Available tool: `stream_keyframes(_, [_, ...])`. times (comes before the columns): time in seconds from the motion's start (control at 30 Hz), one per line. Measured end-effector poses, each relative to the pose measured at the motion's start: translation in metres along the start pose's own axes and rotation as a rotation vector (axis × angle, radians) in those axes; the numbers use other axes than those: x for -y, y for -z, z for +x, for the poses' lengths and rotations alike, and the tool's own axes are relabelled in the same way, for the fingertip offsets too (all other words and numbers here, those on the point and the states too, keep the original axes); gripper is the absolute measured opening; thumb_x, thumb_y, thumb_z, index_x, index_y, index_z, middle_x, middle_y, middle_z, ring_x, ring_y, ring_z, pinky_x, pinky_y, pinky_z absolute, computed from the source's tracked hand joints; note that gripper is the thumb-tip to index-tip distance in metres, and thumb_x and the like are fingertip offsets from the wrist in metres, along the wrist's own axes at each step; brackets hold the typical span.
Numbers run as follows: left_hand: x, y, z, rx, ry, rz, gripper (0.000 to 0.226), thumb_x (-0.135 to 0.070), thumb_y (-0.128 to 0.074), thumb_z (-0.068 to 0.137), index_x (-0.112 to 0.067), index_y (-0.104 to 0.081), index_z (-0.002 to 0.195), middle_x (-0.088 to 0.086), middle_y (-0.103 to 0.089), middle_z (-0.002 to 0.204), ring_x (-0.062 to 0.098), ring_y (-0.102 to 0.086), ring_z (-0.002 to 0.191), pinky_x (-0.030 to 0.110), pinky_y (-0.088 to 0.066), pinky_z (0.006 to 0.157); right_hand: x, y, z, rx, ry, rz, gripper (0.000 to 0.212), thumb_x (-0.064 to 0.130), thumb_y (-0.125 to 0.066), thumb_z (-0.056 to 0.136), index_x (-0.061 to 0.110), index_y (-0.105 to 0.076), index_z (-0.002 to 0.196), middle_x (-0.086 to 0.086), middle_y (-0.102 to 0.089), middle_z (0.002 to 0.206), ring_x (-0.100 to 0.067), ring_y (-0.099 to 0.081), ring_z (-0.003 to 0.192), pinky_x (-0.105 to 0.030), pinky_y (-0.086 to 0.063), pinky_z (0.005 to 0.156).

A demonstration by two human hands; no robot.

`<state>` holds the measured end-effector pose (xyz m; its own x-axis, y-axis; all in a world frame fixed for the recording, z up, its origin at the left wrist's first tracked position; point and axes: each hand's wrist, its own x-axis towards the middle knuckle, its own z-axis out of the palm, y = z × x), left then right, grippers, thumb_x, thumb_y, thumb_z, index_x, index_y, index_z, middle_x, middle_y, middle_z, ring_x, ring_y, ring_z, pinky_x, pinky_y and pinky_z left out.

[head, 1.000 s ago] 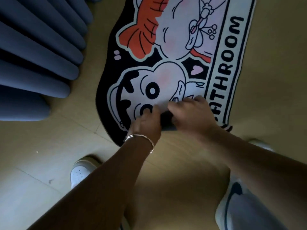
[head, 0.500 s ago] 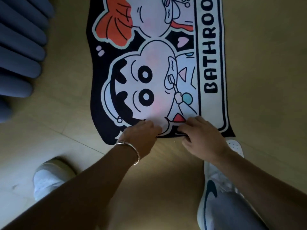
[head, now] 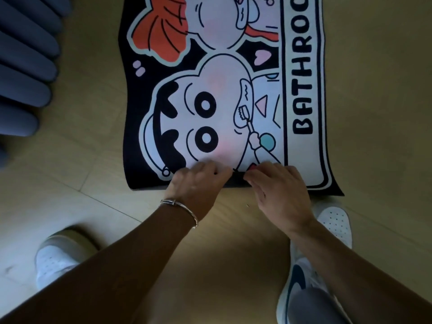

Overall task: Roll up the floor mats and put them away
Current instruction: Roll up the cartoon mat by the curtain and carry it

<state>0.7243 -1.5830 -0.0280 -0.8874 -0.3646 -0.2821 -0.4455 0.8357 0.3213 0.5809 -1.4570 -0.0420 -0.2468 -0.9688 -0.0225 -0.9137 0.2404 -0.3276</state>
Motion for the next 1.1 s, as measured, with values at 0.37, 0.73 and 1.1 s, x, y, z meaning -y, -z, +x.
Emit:
stream_keyframes(0.37, [-0.002, 0.000, -0.007, 0.006, -0.125, 0.259, 0.027, -0.012, -0.071, 0.060, -0.010, -0.067, 0.087, 0.007, -0.061, 0.076, 0.026, -0.058, 0.069, 0.037, -0.048, 0.064, 0.000, 0.002, -0.005, 0.033, 0.038, -0.110, 0.019, 0.024, -0.078, 0.070, 0.017, -0.071, 0.086, 0.000, -0.067, 0.088, -0.023, -0.060, 0.082, -0.034, -0.040, 0.074])
stream_keyframes(0.73, [-0.003, 0.008, 0.009, -0.049, 0.077, 0.043, 0.032, 0.002, -0.045, 0.071, -0.005, -0.061, 0.099, 0.012, -0.061, 0.069, 0.027, -0.059, 0.052, 0.032, -0.049, 0.044, 0.007, -0.002, 0.012, 0.055, -0.093, 0.017, 0.029, 0.001, -0.073, 0.070, 0.010, -0.067, 0.096, -0.004, -0.064, 0.084, -0.021, -0.062, 0.077, -0.032, -0.048, 0.072])
stream_keyframes(1.1, [-0.005, 0.000, 0.010, -0.094, 0.020, 0.234, 0.048, -0.007, -0.019, 0.082, -0.006, -0.065, 0.097, 0.012, -0.061, 0.089, 0.028, -0.060, 0.073, 0.041, -0.050, 0.062, -0.001, -0.007, 0.022, 0.060, -0.141, 0.040, 0.024, 0.007, -0.070, 0.077, 0.013, -0.061, 0.098, -0.007, -0.057, 0.086, -0.024, -0.055, 0.072, -0.036, -0.043, 0.065])
